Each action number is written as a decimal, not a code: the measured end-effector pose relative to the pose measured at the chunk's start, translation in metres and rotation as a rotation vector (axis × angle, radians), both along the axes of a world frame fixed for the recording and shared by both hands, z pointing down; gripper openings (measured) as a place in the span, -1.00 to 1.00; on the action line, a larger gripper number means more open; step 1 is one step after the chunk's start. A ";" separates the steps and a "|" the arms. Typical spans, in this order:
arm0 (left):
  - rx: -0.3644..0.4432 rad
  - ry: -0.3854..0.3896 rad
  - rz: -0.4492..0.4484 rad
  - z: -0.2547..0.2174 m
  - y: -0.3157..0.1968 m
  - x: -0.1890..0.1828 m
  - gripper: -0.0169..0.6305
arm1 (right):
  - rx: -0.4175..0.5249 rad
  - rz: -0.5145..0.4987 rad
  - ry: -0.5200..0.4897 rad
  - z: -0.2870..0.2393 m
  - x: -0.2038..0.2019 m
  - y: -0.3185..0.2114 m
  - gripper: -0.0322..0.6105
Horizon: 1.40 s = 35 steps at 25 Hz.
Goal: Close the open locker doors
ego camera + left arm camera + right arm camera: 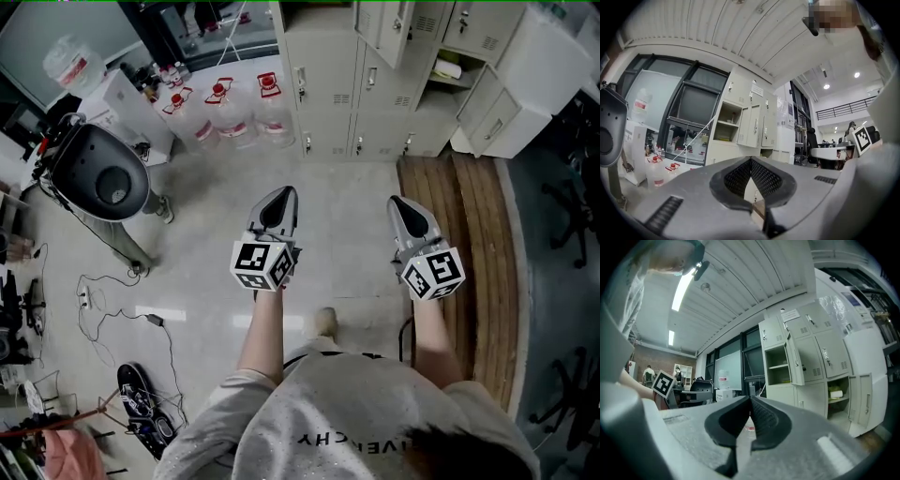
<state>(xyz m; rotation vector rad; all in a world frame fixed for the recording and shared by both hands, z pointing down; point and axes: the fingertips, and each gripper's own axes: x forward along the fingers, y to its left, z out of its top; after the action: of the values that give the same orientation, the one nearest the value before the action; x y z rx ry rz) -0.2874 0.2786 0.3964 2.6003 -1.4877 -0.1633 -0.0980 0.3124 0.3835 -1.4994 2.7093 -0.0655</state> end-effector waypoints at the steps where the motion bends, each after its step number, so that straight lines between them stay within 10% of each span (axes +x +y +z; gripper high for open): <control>1: 0.001 0.000 0.004 0.001 -0.008 0.000 -0.95 | 0.000 0.005 -0.009 0.001 0.000 -0.007 -0.89; 35: 0.007 0.019 -0.049 0.003 -0.232 0.016 -0.95 | -0.024 -0.015 -0.083 0.013 0.021 -0.243 -0.80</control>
<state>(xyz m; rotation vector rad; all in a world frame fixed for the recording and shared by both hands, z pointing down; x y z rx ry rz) -0.2714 0.0461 0.3997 2.5618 -1.5481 -0.1984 -0.0767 0.0691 0.3969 -1.4485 2.6648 -0.1575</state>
